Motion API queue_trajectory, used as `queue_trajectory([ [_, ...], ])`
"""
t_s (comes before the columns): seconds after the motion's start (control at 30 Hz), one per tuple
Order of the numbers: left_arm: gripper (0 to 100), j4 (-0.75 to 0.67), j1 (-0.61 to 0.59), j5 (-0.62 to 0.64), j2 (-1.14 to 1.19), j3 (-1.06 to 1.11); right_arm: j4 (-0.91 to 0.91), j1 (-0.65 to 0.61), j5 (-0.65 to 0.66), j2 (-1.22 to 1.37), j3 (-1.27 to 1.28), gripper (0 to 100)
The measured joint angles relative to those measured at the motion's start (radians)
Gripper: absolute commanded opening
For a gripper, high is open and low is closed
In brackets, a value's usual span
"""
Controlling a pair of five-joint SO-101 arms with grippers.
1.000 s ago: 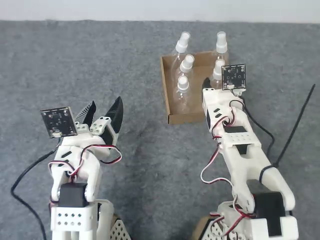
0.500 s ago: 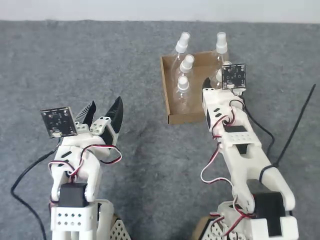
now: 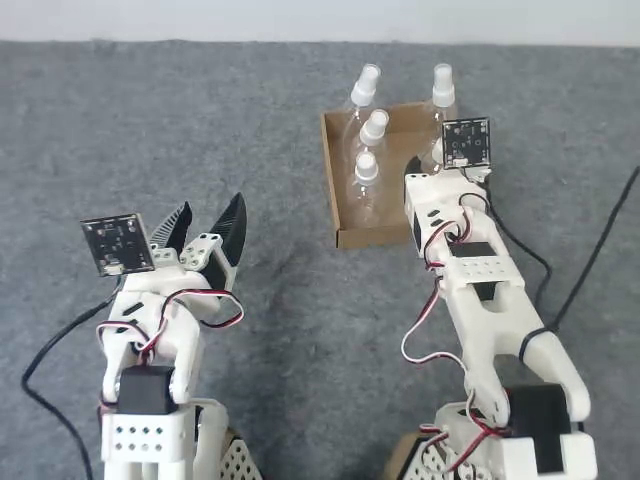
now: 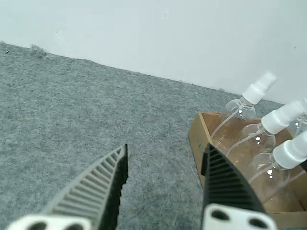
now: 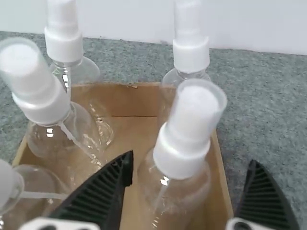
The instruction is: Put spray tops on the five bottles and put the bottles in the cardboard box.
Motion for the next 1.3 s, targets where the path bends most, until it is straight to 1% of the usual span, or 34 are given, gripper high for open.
queue_trajectory([
  [0.3,24,0.000,0.000,0.000,0.000,0.000,0.175,-0.002,0.000,-0.129,0.000,30.3],
  [0.9,24,0.000,0.000,0.000,0.000,0.000,0.422,-0.002,0.000,-0.342,0.000,29.9],
  [1.1,24,0.000,0.000,0.000,0.000,0.000,0.470,-0.002,0.000,-0.382,0.000,29.9],
  [1.3,24,0.000,0.000,0.000,0.000,0.000,0.508,0.000,0.000,-0.419,0.000,23.5],
])
